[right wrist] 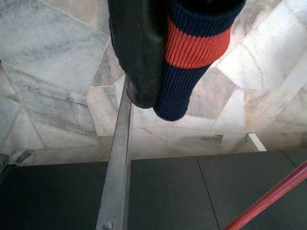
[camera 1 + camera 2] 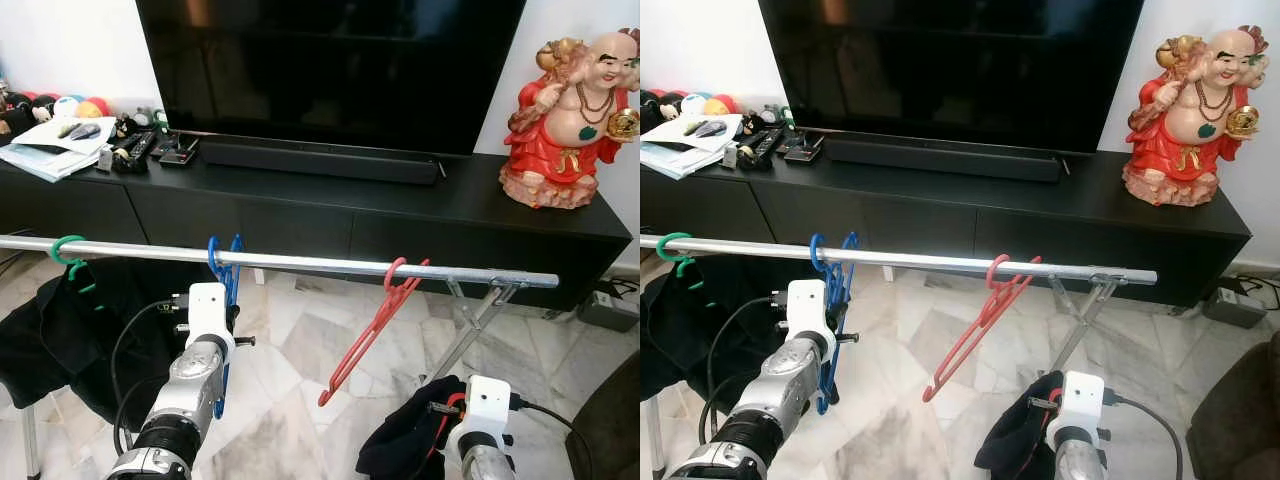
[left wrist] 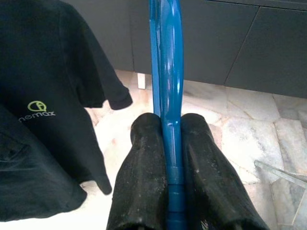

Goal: Hang hanger

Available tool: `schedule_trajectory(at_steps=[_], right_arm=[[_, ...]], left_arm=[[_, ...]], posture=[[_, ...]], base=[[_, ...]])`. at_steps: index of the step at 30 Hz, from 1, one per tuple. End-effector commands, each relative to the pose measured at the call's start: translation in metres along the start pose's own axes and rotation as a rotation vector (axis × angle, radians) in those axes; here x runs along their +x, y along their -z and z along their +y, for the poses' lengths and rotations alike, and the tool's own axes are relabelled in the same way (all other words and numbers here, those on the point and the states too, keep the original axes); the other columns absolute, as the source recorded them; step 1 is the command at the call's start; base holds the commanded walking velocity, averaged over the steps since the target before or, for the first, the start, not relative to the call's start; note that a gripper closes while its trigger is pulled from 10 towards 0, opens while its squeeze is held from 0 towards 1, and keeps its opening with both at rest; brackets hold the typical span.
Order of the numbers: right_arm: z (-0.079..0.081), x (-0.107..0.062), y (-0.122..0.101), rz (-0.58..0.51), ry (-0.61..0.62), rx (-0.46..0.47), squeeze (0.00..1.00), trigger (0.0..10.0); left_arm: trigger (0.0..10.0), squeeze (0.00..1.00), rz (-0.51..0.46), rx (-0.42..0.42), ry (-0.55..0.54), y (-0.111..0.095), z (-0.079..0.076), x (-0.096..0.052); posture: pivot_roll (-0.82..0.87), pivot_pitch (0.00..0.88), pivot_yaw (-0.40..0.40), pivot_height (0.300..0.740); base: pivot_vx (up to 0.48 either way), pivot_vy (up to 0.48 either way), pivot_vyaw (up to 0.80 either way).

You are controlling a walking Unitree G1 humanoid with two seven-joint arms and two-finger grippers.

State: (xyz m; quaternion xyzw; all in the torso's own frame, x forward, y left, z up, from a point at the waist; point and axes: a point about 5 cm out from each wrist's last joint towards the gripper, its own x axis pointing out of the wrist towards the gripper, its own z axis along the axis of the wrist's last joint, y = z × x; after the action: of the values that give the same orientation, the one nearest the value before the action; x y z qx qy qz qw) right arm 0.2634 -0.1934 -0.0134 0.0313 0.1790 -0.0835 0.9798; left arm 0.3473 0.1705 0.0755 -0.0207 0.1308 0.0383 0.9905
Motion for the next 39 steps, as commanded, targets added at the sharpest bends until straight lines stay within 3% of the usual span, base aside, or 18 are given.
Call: schedule_trajectory(at_steps=[1,6,10,12,13,14,15,16,17,18,19,20,24,31,39], right_arm=[[0.002,0.002,-0.004,-0.012,-0.007,-0.003,0.00,10.0],[0.002,0.002,-0.004,-0.012,-0.005,-0.004,0.00,10.0],[0.001,0.001,-0.003,-0.013,-0.003,-0.004,0.00,10.0],[0.001,0.001,-0.003,-0.013,-0.003,-0.004,0.00,10.0],[0.001,0.001,-0.003,-0.013,-0.003,-0.004,0.00,10.0],[0.001,0.001,-0.003,-0.013,-0.003,-0.006,0.00,10.0],[0.001,0.001,-0.003,-0.013,-0.003,-0.007,0.00,10.0],[0.000,0.001,-0.003,-0.014,-0.003,-0.007,0.00,10.0],[0.000,0.001,-0.004,-0.015,-0.002,-0.007,0.00,10.0],[0.000,0.001,-0.003,-0.015,-0.002,-0.007,0.00,10.0],[0.000,0.001,-0.003,-0.015,-0.002,-0.008,0.00,10.0],[0.000,0.001,-0.003,-0.016,-0.002,-0.008,0.00,10.0],[-0.001,0.001,-0.003,-0.014,-0.002,-0.009,0.00,10.0],[-0.003,0.000,-0.001,-0.006,-0.004,-0.016,0.00,10.0],[-0.004,0.000,0.000,-0.001,0.008,-0.021,0.00,10.0]], left_arm=[[0.0,0.00,-0.038,0.048,0.019,-0.004,0.003,-0.001],[0.0,0.00,-0.113,0.206,0.148,0.002,0.003,-0.014],[0.0,0.00,-0.130,0.217,0.169,0.013,0.012,-0.027],[1.3,0.00,-0.149,0.225,0.192,0.016,0.015,-0.036],[1.3,0.00,-0.159,0.220,0.197,0.017,0.016,-0.038],[2.4,0.00,-0.180,0.201,0.199,0.016,0.017,-0.043],[2.4,0.00,-0.191,0.189,0.199,0.015,0.018,-0.045],[4.0,0.00,-0.200,0.175,0.199,0.015,0.018,-0.048],[4.8,0.00,-0.209,0.171,0.205,0.015,0.019,-0.051],[9.0,0.00,-0.221,0.173,0.221,0.017,0.019,-0.059],[9.0,0.00,-0.223,0.175,0.225,0.018,0.019,-0.061],[10.0,0.00,-0.214,0.172,0.233,0.022,0.020,-0.066],[10.0,0.00,-0.168,0.198,0.231,0.039,0.027,-0.081],[10.0,0.00,-0.132,0.168,0.195,0.046,0.030,-0.095],[10.0,0.00,-0.118,0.147,0.185,0.046,0.027,-0.093]], posture=[[0.09,0.024,0.005,0.740],[0.09,0.024,0.006,0.740],[0.09,0.027,0.007,0.740],[0.09,0.028,0.006,0.740],[0.09,0.028,0.006,0.740],[0.10,0.029,0.006,0.740],[0.10,0.029,0.006,0.740],[0.09,0.029,0.007,0.740],[0.09,0.029,0.007,0.740],[0.10,0.027,0.007,0.740],[0.10,0.027,0.007,0.740],[0.10,0.027,0.007,0.740],[0.10,0.026,0.008,0.740],[0.10,0.019,0.005,0.740],[0.09,0.010,0.010,0.740]], base=[[0.000,0.000,0.00],[0.000,0.000,0.00],[0.000,0.000,0.00],[0.000,0.000,0.00],[0.000,0.000,0.00],[0.000,0.000,0.00],[0.000,0.000,0.00],[0.000,0.000,0.00],[0.000,0.000,0.00],[0.000,0.000,0.00],[0.000,0.000,0.00],[0.000,0.000,0.00],[0.000,0.000,0.00],[0.000,0.000,0.00],[0.000,0.153,0.00]])
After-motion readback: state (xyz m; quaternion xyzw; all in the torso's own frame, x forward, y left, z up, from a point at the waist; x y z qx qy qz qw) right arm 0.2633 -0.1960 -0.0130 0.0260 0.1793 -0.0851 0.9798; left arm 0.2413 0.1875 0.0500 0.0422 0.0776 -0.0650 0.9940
